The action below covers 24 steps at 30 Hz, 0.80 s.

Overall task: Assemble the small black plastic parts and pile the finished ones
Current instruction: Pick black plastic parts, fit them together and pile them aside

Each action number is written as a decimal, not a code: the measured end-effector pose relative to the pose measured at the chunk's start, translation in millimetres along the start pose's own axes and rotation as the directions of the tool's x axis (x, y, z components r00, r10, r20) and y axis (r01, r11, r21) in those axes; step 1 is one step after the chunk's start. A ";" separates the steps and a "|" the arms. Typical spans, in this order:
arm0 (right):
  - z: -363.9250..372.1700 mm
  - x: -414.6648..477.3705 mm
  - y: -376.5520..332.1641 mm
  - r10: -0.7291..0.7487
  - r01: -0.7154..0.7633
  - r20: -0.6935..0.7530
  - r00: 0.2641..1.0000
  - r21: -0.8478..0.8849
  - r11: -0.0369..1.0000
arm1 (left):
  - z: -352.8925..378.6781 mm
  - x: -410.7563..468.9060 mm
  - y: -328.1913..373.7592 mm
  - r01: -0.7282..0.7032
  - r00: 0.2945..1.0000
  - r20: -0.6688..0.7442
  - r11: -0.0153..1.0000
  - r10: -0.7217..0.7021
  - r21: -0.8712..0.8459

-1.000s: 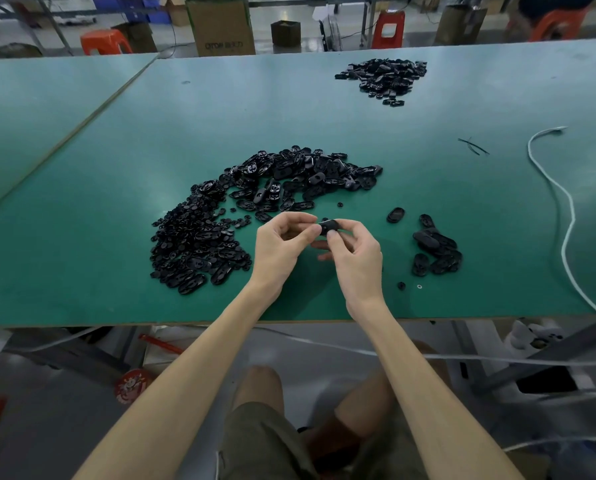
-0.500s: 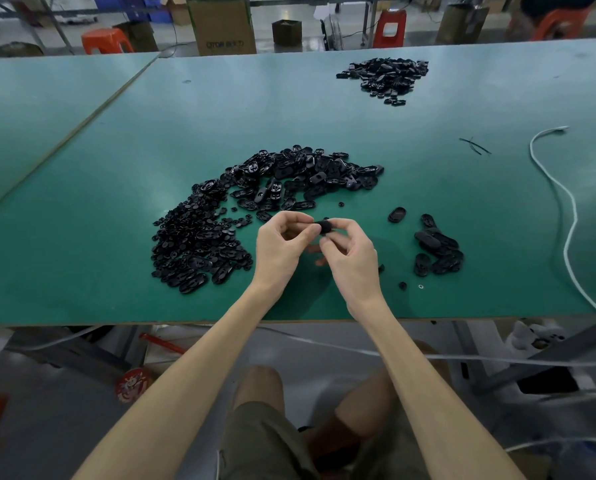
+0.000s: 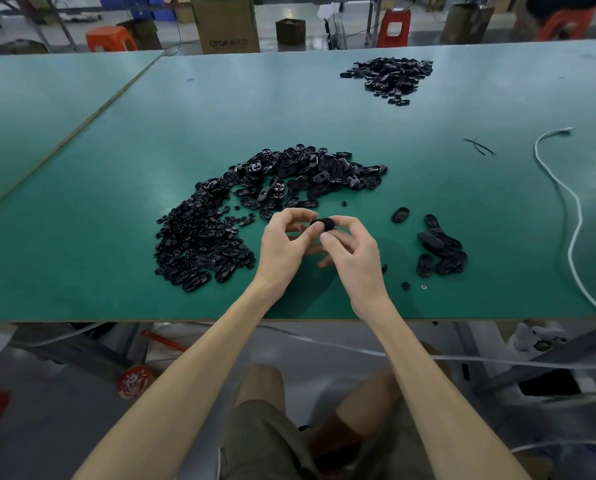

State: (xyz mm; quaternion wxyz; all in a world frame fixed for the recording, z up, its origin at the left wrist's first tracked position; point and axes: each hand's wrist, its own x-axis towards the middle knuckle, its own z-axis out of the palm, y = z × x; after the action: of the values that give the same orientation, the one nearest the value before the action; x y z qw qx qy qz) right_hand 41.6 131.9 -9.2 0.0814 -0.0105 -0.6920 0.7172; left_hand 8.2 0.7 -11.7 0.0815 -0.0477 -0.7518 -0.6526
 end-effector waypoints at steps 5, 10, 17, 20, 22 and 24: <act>1.4 0.4 1.2 0.000 -0.002 -0.057 0.998 -0.042 0.999 | -1.7 -1.2 2.9 0.015 0.999 0.031 0.994 -0.011 -0.110; -2.7 0.0 2.7 -0.018 0.004 -0.145 0.989 -0.094 0.996 | -2.1 -3.2 4.7 -0.032 0.997 0.059 0.989 0.041 -0.147; -2.4 -1.3 -0.6 -0.007 0.013 -0.115 0.993 0.046 0.999 | -2.6 -4.6 5.8 -0.018 0.997 0.063 0.976 0.032 -0.217; -1.9 -1.3 0.5 -0.004 0.006 -0.097 0.995 0.020 1.000 | -3.8 -2.8 5.5 0.017 1.000 0.017 0.970 -0.013 -0.242; 2.0 -1.5 2.4 -0.029 0.023 -0.047 0.998 -0.113 0.993 | -5.4 -1.6 5.3 0.042 0.999 -0.007 0.957 -0.046 -0.286; 4.8 -2.1 3.5 -0.049 0.046 -0.006 0.999 -0.217 0.975 | -5.6 -1.2 4.6 0.048 0.999 -0.008 0.949 -0.053 -0.312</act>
State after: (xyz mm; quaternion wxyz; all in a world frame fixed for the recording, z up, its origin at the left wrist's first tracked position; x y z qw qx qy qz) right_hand 42.7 126.7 -12.7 0.1008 -0.0068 -0.7656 0.6353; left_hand 10.6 -4.1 -6.7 0.0622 -0.0352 -0.6394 -0.7655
